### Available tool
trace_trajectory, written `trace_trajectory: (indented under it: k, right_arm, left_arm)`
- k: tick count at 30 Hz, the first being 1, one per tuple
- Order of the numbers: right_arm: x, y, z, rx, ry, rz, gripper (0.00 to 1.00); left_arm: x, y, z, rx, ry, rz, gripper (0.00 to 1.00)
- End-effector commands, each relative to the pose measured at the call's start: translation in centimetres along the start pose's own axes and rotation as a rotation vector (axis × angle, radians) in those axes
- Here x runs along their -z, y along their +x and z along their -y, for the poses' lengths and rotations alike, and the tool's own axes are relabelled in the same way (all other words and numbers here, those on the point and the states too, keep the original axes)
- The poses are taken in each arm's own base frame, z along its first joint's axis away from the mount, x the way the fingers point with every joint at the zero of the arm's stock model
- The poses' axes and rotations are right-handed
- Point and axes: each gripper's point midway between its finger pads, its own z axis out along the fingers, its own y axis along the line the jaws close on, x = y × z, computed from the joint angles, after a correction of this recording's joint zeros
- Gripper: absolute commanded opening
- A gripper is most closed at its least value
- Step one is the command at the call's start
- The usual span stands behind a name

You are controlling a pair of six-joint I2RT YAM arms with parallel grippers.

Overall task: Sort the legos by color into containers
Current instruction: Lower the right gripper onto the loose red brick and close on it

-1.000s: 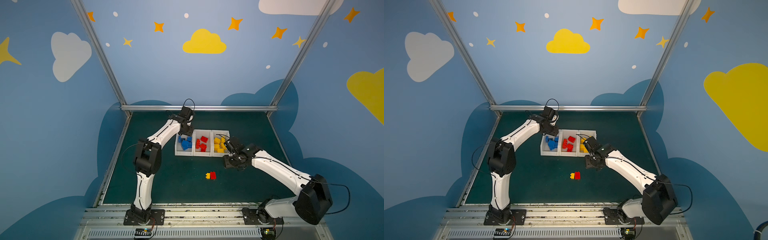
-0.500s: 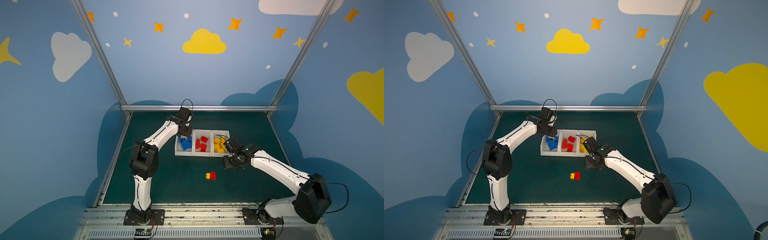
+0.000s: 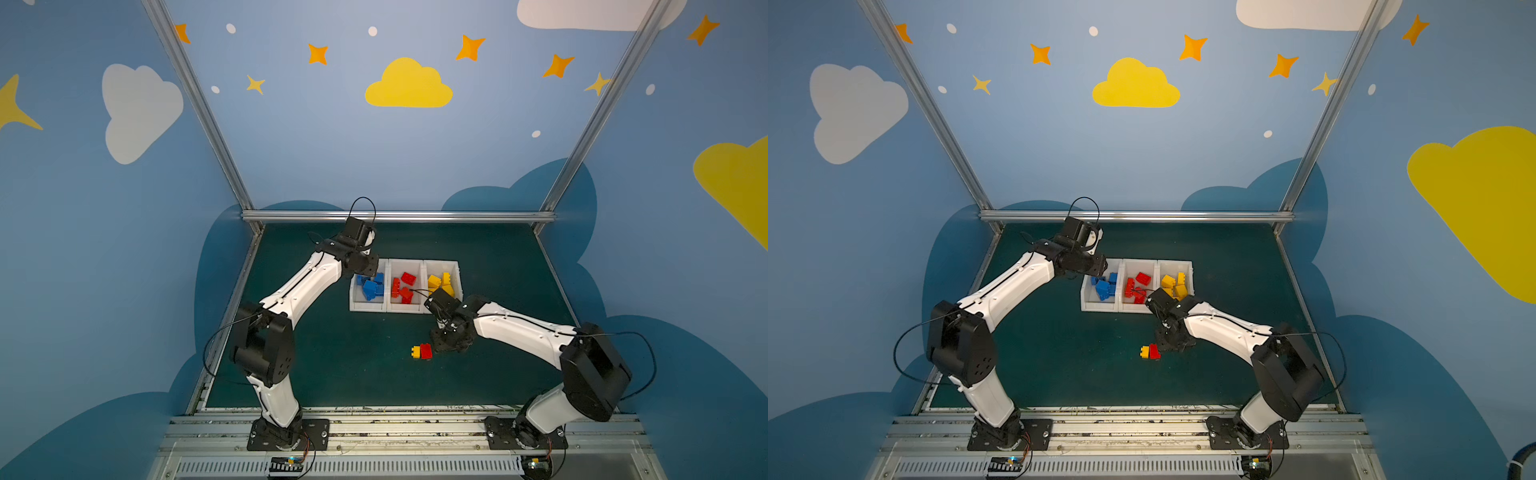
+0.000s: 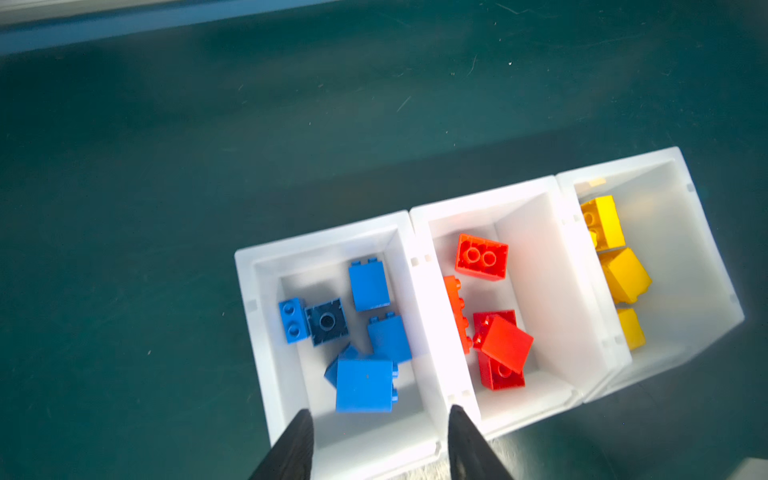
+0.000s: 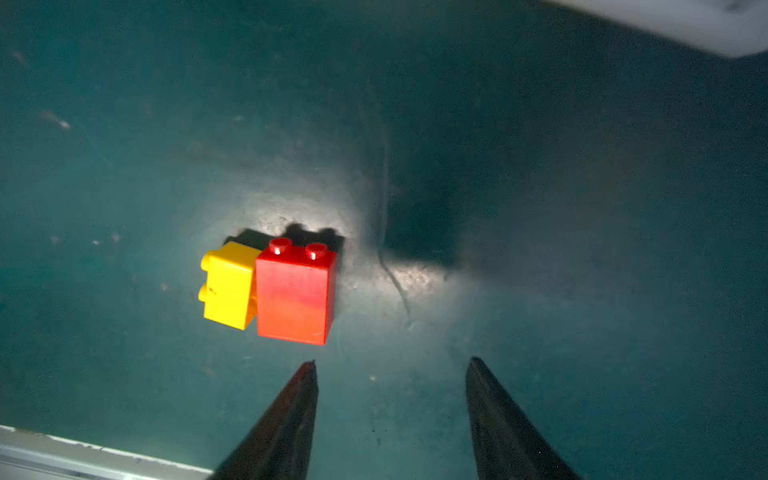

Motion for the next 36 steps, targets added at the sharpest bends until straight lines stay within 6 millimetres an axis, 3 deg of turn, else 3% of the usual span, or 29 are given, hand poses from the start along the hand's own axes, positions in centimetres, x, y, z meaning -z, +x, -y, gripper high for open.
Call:
trace_trajectory:
  k: [1,10,26,36]
  right_arm:
    - [-1.4,1.2,-1.0,0.010,-0.004,-0.047,0.58]
    - [-3.0,1.5,-3.1,0.053,-0.020,-0.080,0.58]
    - [-3.2,-0.3,-3.9,0.066,-0.020,-0.052,0.58]
    - [-3.4,-0.8,-0.9,-0.040,0.045,-0.055,0.57]
  left_arm:
    - [1.2,-0.1,0.1,0.036,0.025,0.040,0.53]
    - [2.5,2.0,0.0,0.085,0.039,0.044,0.54]
    - [2.0,4.8,0.0,0.130,0.062,-0.001,0.55]
    - [2.2,5.1,0.1,0.133,0.070,-0.003,0.55]
